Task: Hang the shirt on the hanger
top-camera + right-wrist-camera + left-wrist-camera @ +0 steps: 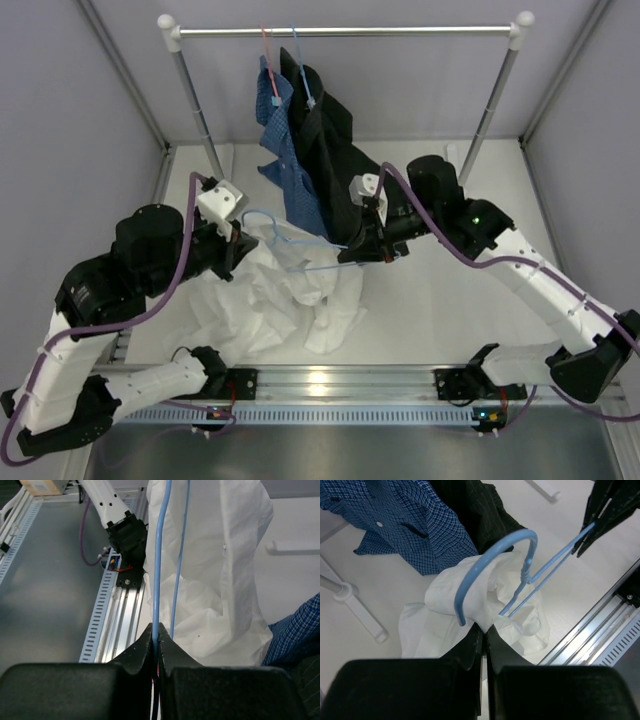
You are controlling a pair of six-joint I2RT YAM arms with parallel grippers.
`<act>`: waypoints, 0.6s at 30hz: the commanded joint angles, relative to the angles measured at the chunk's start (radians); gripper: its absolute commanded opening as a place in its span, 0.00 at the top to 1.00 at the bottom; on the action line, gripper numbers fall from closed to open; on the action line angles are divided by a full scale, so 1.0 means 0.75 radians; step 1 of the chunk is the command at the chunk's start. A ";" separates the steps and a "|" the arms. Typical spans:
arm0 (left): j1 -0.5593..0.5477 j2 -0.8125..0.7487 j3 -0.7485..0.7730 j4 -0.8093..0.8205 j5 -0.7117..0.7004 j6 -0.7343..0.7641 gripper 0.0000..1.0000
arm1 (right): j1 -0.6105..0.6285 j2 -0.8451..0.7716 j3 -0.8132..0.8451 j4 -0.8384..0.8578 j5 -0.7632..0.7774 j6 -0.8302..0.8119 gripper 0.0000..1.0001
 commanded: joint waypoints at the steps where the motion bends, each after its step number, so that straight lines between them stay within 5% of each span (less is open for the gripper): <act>1: -0.001 -0.035 0.010 0.008 0.088 0.052 1.00 | -0.048 0.091 0.132 -0.023 -0.289 -0.167 1.00; 4: -0.001 -0.029 0.003 0.006 0.104 0.067 1.00 | 0.004 0.138 0.161 0.083 -0.271 -0.029 1.00; 6: -0.001 -0.017 0.012 0.008 0.049 0.059 1.00 | 0.084 0.075 0.057 0.228 0.039 0.065 1.00; 9: -0.001 0.012 0.038 0.006 -0.014 0.051 1.00 | 0.170 -0.143 -0.229 0.834 0.360 0.363 1.00; 18: -0.001 0.059 0.059 0.006 0.189 0.049 1.00 | 0.409 -0.269 -0.547 1.272 0.927 0.606 1.00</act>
